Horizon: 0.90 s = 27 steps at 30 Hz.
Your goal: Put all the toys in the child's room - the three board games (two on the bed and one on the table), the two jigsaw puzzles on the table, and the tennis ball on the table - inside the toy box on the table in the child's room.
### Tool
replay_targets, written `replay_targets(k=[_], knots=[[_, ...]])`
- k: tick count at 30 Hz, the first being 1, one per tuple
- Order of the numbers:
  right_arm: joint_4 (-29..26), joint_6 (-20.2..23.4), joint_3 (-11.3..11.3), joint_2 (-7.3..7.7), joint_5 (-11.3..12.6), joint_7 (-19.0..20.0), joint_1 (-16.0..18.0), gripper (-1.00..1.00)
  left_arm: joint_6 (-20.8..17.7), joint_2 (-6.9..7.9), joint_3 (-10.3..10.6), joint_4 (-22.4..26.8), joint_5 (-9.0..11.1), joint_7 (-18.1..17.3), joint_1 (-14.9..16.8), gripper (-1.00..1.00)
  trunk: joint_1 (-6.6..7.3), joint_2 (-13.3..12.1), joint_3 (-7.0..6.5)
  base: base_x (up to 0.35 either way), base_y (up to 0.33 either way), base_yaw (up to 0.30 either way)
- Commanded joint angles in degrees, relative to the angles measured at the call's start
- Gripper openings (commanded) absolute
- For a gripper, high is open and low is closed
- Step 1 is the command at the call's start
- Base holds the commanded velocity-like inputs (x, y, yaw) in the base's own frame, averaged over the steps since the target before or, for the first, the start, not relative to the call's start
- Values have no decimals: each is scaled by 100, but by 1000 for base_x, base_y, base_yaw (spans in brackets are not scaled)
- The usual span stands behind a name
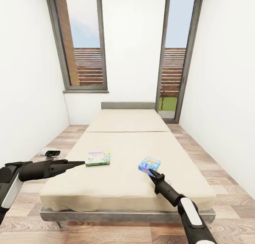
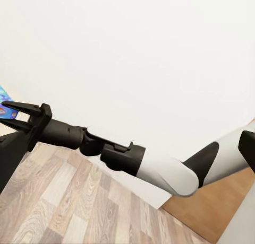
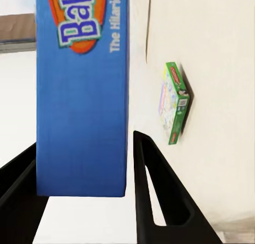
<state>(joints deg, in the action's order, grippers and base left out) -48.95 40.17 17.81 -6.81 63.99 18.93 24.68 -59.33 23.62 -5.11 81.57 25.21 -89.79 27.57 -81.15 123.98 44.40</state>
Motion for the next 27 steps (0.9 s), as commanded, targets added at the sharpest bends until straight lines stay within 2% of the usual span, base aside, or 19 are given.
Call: replay_targets(k=[1,6,10,14,16,19,20,21,23,24,27], knots=[[-2,136,9,-2,-60,6,40,-100,-60,3,1,0,0,-21,3,100,23,-39,-12,0,0,0],[-52,318,-123,16,-318,20,108,-100,-56,3,1,-1,-5,-21,3,100,133,-239,-102,0,0,0],[-140,757,-157,288,-672,26,179,-100,-56,3,1,3,-7,-21,3,100,221,-400,-173,0,0,0],[-240,954,-188,390,-805,61,206,-100,-53,3,-1,1,-7,-21,3,100,309,-560,-245,0,0,0],[-341,982,-316,407,-824,63,211,-100,-53,3,-11,2,-9,-21,3,100,353,-640,-281,0,0,0],[-697,998,-866,429,-860,48,223,-100,-54,7,-22,1,-13,-21,3,100,419,-761,-335,0,0,0],[-868,999,-1097,434,-923,42,226,-100,-53,5,-20,1,-14,-21,3,100,441,-801,-353,0,0,0],[-944,1000,-1199,436,-969,40,227,-100,-53,5,-19,0,-15,-21,3,100,463,-841,-371,0,0,0],[-1206,999,-1486,441,-1220,43,218,-100,-54,3,-18,1,-16,-21,3,100,507,-921,-407,0,0,0],[-1296,997,-1560,439,-1348,47,207,-100,-53,3,-17,0,-16,-21,3,100,529,-961,-425,0,0,0],[-1433,1008,-1653,448,-1527,72,188,-100,-56,3,-17,0,-18,-21,3,100,594,-1082,-479,0,0,0]])
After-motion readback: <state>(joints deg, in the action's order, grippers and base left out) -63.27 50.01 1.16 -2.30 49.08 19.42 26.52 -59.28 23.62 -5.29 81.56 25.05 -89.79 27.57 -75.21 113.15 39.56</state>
